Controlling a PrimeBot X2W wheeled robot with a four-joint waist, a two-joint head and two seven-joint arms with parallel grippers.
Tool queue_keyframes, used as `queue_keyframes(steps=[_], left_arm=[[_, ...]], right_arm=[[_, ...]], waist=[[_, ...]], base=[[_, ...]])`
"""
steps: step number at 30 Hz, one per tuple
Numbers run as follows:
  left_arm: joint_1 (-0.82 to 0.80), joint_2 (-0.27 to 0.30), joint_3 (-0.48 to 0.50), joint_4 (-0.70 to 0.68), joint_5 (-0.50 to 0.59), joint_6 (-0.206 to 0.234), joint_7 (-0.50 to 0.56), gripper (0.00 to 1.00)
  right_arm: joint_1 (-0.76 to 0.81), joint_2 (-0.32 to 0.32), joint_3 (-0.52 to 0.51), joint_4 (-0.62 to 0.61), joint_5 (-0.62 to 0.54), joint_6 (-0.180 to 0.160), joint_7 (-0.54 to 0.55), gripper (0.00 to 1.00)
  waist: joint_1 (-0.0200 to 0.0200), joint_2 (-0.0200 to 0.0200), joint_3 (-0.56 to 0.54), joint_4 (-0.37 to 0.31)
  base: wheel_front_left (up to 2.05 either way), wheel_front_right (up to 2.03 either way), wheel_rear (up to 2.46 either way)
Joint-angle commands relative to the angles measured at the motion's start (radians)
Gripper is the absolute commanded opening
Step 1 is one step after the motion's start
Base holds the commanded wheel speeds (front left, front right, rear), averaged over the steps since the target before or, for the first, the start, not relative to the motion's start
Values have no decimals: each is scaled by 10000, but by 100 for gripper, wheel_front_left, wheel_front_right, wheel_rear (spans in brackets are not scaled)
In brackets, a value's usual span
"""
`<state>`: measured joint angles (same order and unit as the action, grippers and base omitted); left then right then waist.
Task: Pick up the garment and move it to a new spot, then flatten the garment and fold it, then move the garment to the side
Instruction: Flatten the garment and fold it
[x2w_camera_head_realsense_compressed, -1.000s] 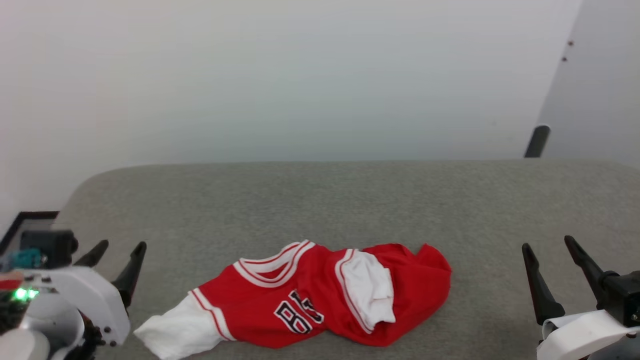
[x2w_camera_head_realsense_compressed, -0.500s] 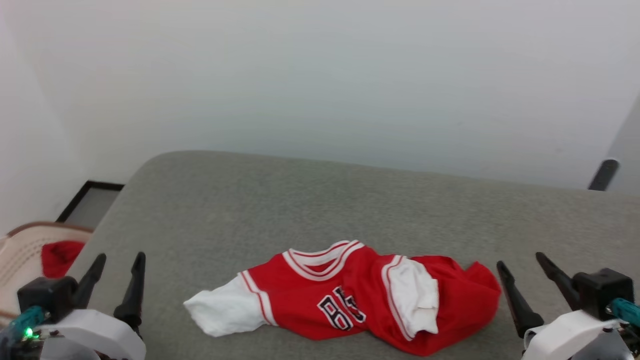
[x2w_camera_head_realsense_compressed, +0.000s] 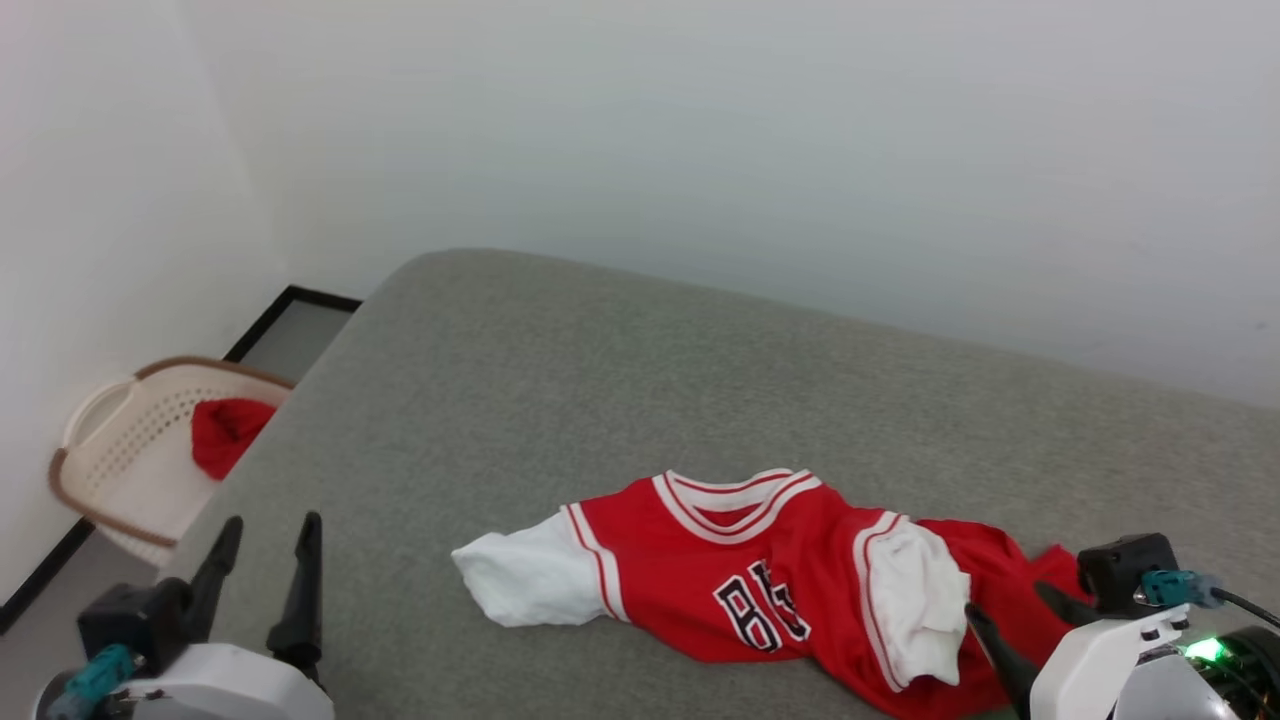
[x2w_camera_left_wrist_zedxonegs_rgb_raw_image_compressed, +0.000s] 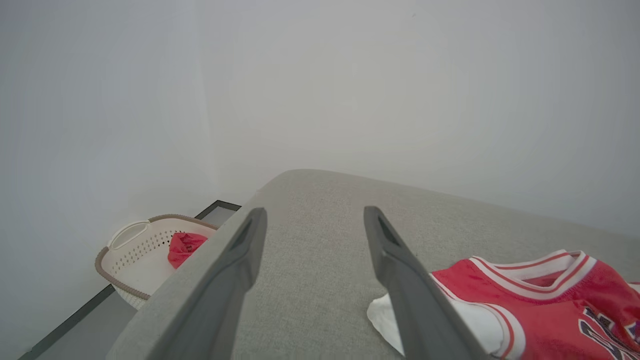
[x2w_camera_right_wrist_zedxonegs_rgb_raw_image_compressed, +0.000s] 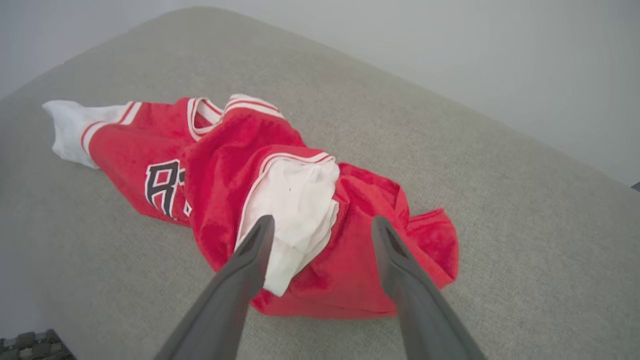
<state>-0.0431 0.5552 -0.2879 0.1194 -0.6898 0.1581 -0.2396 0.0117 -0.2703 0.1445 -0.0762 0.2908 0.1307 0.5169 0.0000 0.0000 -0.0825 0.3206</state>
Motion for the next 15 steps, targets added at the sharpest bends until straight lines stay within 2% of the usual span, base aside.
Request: queue_keyframes(steps=[1, 8, 15], left_arm=[[-12, -68, -25, 60, 43, -52, -56, 100], [-177, -339, -191, 214, 210, -156, -146, 100], [-239, -541, -205, 414, 383, -52, -190, 100]], right_arm=[[14, -44, 8, 48, 59, 1, 169, 100], [66, 34, 26, 351, 17, 1, 955, 100], [-128, -88, 281, 673, -109, 1, 991, 100]], waist=[[0, 0, 236, 297], [0, 0, 510, 638], [0, 0, 641, 824]], base=[[0, 0, 0], [0, 0, 0], [0, 0, 0]])
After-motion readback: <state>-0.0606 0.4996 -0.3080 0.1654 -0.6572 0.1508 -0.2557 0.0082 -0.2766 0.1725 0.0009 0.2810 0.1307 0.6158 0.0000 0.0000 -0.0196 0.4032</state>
